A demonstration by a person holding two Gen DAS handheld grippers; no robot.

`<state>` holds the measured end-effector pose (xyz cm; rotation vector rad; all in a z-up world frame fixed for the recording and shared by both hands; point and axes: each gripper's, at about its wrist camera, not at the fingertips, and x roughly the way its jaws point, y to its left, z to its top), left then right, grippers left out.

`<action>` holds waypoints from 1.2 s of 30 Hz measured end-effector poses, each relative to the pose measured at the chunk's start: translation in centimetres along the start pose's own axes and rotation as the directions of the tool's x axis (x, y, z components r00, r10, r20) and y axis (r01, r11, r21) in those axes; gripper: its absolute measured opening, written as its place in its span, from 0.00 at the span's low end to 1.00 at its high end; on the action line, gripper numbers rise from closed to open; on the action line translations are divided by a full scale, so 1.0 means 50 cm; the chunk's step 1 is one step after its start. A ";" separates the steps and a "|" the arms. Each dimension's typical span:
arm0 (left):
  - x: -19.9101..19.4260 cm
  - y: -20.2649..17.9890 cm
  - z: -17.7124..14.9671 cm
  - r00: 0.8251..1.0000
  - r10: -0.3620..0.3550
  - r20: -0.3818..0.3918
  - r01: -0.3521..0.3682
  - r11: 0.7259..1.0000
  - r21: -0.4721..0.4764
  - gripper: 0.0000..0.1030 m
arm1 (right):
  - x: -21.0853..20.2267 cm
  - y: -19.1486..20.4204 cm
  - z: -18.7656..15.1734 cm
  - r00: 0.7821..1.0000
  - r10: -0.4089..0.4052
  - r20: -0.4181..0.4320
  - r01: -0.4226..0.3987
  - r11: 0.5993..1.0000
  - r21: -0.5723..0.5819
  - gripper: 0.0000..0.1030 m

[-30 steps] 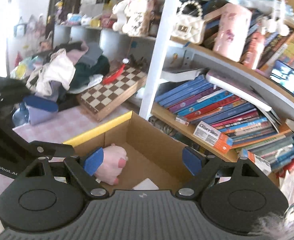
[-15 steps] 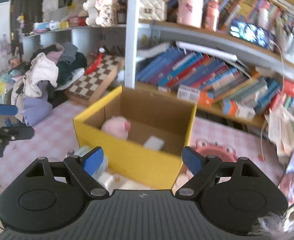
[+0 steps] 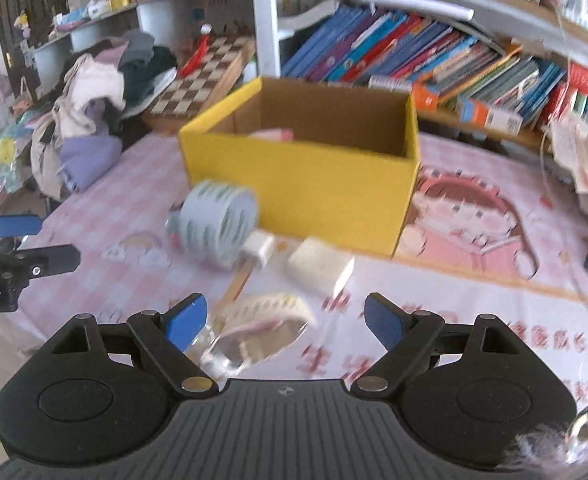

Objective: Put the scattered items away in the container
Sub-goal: 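Withdraw both grippers from the box back toward the table items, then grasp the white watch with the right gripper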

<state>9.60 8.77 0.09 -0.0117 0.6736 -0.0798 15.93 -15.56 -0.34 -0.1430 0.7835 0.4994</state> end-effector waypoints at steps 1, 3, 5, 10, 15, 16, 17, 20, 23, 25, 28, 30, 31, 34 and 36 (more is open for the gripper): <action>0.001 -0.001 -0.005 1.000 0.000 -0.005 0.000 1.000 -0.001 0.81 | 0.006 0.004 -0.004 1.000 0.006 -0.013 -0.006 1.000 0.001 0.83; 0.002 -0.001 -0.013 1.000 -0.002 -0.015 0.002 1.000 -0.004 0.81 | 0.019 0.011 -0.013 0.999 0.015 -0.043 -0.015 1.000 0.002 0.84; 0.004 -0.003 -0.019 1.000 -0.006 -0.026 0.006 1.000 -0.005 0.81 | 0.033 0.017 -0.020 0.997 0.022 -0.072 -0.022 1.000 0.002 0.85; 0.015 -0.012 -0.026 0.999 -0.016 -0.044 0.016 1.000 0.002 0.81 | 0.061 0.025 -0.030 0.993 0.034 -0.110 -0.033 0.999 0.009 0.87; 0.025 -0.018 -0.025 0.999 -0.017 -0.048 0.018 1.000 0.014 0.81 | 0.074 0.038 -0.036 0.994 0.039 -0.106 -0.042 0.999 -0.021 0.83; 0.027 -0.019 -0.024 0.999 -0.017 -0.050 0.018 1.000 0.014 0.81 | 0.075 0.042 -0.036 0.994 0.044 -0.103 -0.048 0.998 -0.037 0.82; 0.028 -0.020 -0.024 0.998 -0.017 -0.053 0.018 1.000 0.014 0.81 | 0.077 0.046 -0.035 0.994 0.048 -0.101 -0.053 0.997 -0.051 0.80; 0.034 -0.023 -0.023 0.998 -0.018 -0.060 0.019 1.000 0.015 0.81 | 0.086 0.057 -0.034 0.993 0.056 -0.107 -0.066 0.994 -0.092 0.68; 0.040 -0.025 -0.022 0.998 -0.018 -0.067 0.019 1.000 0.016 0.81 | 0.099 0.065 -0.035 0.990 0.060 -0.124 -0.076 0.989 -0.128 0.62; 0.043 -0.027 -0.021 0.997 -0.019 -0.072 0.020 1.000 0.016 0.81 | 0.108 0.070 -0.036 0.989 0.060 -0.136 -0.081 0.985 -0.151 0.54; 0.048 -0.031 -0.021 0.997 -0.017 -0.078 0.019 1.000 0.017 0.81 | 0.120 0.078 -0.038 0.986 0.069 -0.153 -0.097 0.978 -0.182 0.48; 0.051 -0.032 -0.021 0.997 -0.014 -0.082 0.016 1.000 0.017 0.81 | 0.129 0.083 -0.039 0.983 0.078 -0.165 -0.111 0.974 -0.198 0.40; 0.052 -0.033 -0.021 0.996 -0.012 -0.084 0.014 1.000 0.017 0.81 | 0.133 0.084 -0.040 0.982 0.082 -0.171 -0.117 0.972 -0.203 0.35; 0.054 -0.035 -0.021 0.996 -0.006 -0.088 0.007 1.000 0.015 0.81 | 0.139 0.081 -0.041 0.982 0.079 -0.172 -0.115 0.972 -0.207 0.28; 0.057 -0.035 -0.020 0.996 -0.004 -0.090 0.005 1.000 0.012 0.81 | 0.138 0.077 -0.040 0.983 0.082 -0.167 -0.115 0.973 -0.202 0.25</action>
